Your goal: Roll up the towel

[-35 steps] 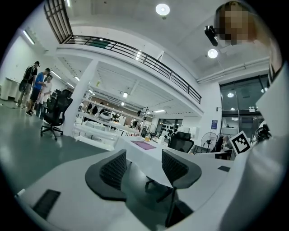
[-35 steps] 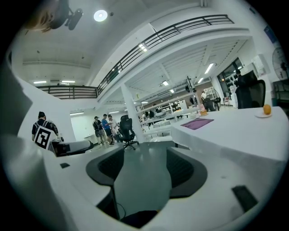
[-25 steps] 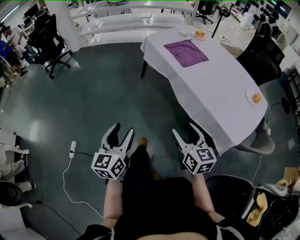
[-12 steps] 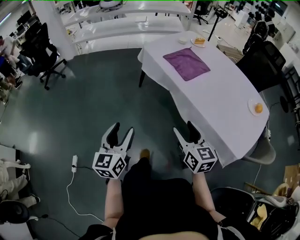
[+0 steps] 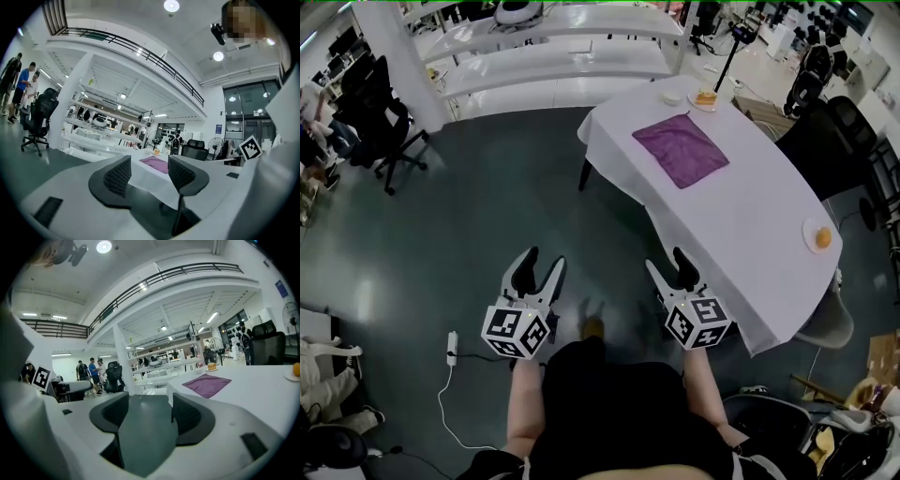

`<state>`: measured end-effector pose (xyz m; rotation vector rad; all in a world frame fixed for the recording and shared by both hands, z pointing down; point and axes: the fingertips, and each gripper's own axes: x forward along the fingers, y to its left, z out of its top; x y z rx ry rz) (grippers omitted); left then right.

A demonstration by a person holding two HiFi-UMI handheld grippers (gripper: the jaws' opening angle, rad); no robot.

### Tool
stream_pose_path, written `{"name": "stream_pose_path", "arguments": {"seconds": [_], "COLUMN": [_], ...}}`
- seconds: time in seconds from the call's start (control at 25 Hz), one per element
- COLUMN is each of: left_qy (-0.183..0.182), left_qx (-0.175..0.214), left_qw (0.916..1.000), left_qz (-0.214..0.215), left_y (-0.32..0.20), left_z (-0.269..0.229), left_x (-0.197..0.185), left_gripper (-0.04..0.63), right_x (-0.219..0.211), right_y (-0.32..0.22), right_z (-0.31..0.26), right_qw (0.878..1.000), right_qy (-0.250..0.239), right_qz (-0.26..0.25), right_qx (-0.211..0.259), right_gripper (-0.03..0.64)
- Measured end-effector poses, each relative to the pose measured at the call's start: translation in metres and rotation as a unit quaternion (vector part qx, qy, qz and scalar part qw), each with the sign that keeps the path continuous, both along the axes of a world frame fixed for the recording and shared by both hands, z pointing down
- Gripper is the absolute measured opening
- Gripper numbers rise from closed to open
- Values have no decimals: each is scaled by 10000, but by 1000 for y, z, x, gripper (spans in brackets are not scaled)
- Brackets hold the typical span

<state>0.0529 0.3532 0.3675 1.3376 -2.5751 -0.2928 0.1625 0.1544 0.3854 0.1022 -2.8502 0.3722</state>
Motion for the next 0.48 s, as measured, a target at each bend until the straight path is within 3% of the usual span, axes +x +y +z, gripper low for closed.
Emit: {"name": "stream_pose_path", "arguments": {"seconds": [0.28,0.48], "left_qy": [-45,-18], "left_qx": [-22,-85], "left_qw": [9999,9998], "left_qz": [93,180], "left_y": [-15,-23], "left_z": [8,13], "left_x": [-59,-82], "left_gripper": [252,252], "right_x": [-54,-75], "right_y": [-14,-20], "right_z": [11,16], "right_qw": [9999,9998], "right_qy": [17,104], "right_qz": [129,185], "right_qx": [12,57], "right_gripper": [307,307]}}
